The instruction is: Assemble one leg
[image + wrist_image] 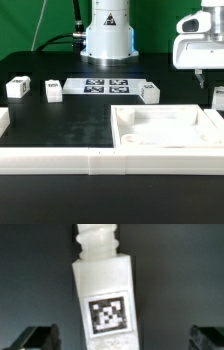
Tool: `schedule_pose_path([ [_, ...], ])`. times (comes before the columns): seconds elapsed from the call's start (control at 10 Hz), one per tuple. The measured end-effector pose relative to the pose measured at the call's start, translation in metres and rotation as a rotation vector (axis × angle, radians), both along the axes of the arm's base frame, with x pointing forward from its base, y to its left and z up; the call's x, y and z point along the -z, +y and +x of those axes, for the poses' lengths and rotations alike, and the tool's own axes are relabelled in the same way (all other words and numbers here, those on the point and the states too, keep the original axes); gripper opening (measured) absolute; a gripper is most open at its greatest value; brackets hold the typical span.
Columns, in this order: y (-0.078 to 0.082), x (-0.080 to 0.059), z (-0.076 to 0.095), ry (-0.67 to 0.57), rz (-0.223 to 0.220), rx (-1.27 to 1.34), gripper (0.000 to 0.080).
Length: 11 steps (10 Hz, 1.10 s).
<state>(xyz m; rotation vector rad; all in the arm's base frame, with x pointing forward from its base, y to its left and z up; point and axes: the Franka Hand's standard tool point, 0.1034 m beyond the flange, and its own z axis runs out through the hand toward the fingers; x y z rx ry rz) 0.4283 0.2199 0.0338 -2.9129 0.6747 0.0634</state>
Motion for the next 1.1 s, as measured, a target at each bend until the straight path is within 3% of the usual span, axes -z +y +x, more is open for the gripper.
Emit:
schedule_pose_path([
  [0.5, -0.0071, 0.0049, 0.0042, -0.061, -0.002, -0.410, 0.0649],
  [1.1, -0.0095, 0.0052, 0.0051, -0.070, -0.002, -0.466, 0.0649],
])
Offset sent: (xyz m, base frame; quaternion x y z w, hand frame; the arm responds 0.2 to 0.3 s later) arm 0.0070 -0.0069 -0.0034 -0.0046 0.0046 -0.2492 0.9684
